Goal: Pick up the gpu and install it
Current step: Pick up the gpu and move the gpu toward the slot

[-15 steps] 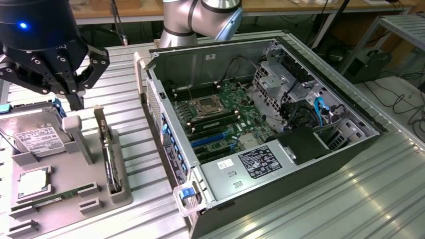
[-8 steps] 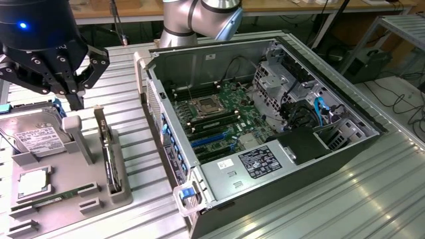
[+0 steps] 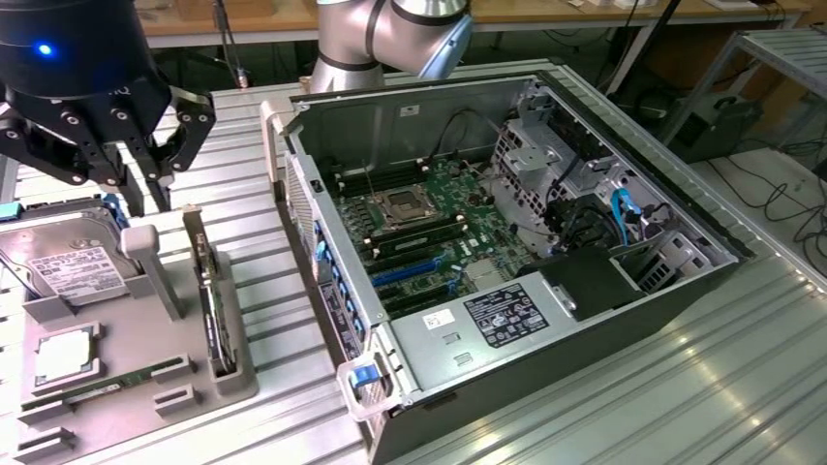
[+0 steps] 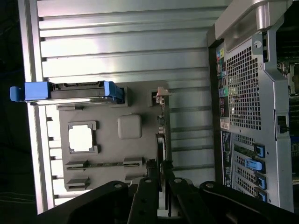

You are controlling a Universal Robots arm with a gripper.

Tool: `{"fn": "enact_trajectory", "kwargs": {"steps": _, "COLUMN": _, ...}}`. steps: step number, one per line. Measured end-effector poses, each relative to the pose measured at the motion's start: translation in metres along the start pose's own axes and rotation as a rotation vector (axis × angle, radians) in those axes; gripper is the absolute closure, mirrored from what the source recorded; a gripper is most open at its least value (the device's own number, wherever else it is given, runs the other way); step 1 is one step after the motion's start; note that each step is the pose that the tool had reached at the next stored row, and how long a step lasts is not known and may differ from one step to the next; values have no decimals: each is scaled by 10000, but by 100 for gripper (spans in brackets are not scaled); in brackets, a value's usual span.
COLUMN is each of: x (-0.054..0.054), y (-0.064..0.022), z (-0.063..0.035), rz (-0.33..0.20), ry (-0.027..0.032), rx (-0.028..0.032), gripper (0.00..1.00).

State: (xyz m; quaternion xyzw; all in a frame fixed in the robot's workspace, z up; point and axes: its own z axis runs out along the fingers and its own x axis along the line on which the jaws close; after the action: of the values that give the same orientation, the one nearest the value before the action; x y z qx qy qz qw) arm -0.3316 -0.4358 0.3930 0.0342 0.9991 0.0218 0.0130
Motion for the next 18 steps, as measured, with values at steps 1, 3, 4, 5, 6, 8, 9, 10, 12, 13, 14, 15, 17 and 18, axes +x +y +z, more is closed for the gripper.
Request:
{"fn": "enact_trajectory", "kwargs": {"steps": 1, "x": 0, "y": 0, "z": 0, "rz": 0, "ry": 0, "rx": 0, "gripper": 76}}
{"fn": "enact_trajectory", "kwargs": {"steps": 3, "x": 0, "y": 0, "z": 0, "rz": 0, "ry": 0, "rx": 1, "gripper": 70}}
{"fn": "enact_trajectory", "kwargs": {"steps": 4, "x": 0, "y": 0, "z": 0, "rz": -1, "ry": 0, "rx": 0, "gripper": 64}}
{"fn": "enact_trajectory", "kwargs": {"steps": 5, "x": 0, "y": 0, "z": 0, "rz": 0, "ry": 0, "rx": 0, "gripper": 58}}
{"fn": "enact_trajectory", "kwargs": {"steps": 6, "x": 0, "y": 0, "z": 0, "rz": 0, "ry": 0, "rx": 0, "gripper": 58}}
{"fn": "enact_trajectory", "kwargs": {"steps": 8, "x": 0, "y": 0, "z": 0, "rz": 0, "ry": 0, "rx": 0, "gripper": 52}}
{"fn": "enact_trajectory", "kwargs": {"steps": 9, "x": 0, "y": 0, "z": 0, "rz": 0, "ry": 0, "rx": 0, "gripper": 46}}
{"fn": "enact_trajectory", "kwargs": {"steps": 10, "x": 0, "y": 0, "z": 0, "rz": 0, "ry": 0, "rx": 0, "gripper": 40}}
{"fn": "enact_trajectory", "kwargs": {"steps": 12, "x": 0, "y": 1, "z": 4, "rz": -11, "ry": 0, "rx": 0, "gripper": 27}}
{"fn": "enact_trajectory", "kwargs": {"steps": 13, "x": 0, "y": 2, "z": 12, "rz": -46, "ry": 2, "rx": -1, "gripper": 27}}
{"fn": "enact_trajectory", "kwargs": {"steps": 14, "x": 0, "y": 1, "z": 34, "rz": -145, "ry": 8, "rx": -2, "gripper": 27}}
{"fn": "enact_trajectory", "kwargs": {"steps": 15, "x": 0, "y": 0, "z": 54, "rz": -301, "ry": 15, "rx": -6, "gripper": 27}}
{"fn": "enact_trajectory", "kwargs": {"steps": 17, "x": -1, "y": -2, "z": 90, "rz": -559, "ry": 27, "rx": -11, "gripper": 27}}
{"fn": "enact_trajectory", "kwargs": {"steps": 18, "x": 0, "y": -3, "z": 110, "rz": -604, "ry": 29, "rx": -12, "gripper": 27}}
